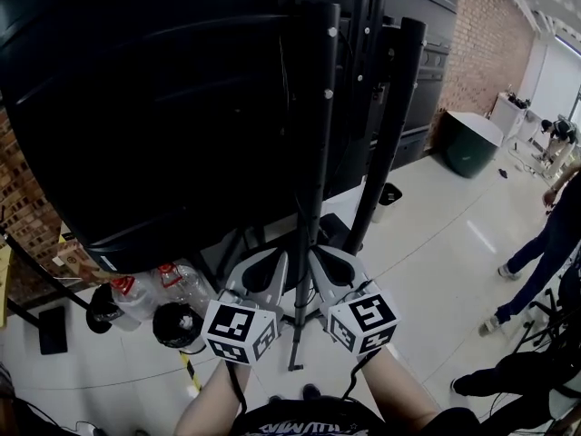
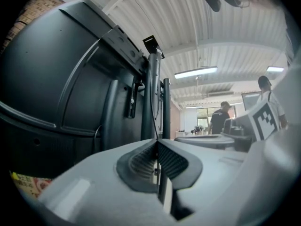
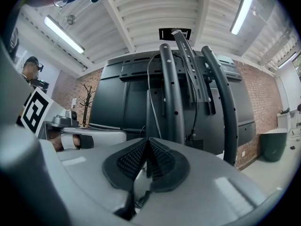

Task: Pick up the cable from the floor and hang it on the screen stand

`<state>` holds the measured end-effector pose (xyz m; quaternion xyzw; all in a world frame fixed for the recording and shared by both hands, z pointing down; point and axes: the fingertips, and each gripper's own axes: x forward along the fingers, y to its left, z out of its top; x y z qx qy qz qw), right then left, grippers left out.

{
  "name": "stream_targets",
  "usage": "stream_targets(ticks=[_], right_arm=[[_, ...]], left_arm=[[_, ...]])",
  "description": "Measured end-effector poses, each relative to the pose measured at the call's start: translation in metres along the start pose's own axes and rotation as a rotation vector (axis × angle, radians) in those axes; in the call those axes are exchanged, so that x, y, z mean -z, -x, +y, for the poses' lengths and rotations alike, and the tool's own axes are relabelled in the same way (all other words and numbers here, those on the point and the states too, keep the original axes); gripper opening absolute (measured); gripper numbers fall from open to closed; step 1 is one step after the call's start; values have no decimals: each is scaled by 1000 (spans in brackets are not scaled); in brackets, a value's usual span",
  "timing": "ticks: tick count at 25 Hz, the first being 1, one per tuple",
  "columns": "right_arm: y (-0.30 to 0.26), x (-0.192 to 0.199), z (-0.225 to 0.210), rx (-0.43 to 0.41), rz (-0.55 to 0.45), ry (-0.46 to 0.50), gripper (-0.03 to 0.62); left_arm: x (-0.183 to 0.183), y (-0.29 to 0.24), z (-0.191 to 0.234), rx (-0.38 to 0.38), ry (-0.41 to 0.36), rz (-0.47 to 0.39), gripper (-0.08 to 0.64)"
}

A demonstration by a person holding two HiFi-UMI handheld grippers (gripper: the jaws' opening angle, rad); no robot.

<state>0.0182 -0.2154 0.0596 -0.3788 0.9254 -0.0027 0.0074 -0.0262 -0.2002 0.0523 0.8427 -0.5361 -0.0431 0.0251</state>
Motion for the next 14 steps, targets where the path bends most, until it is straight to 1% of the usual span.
stream_targets(ticks=[14], right_arm=[[-11, 1, 18, -55, 19, 21, 8]], left_arm=[[2, 8, 0, 17, -5, 20, 5]])
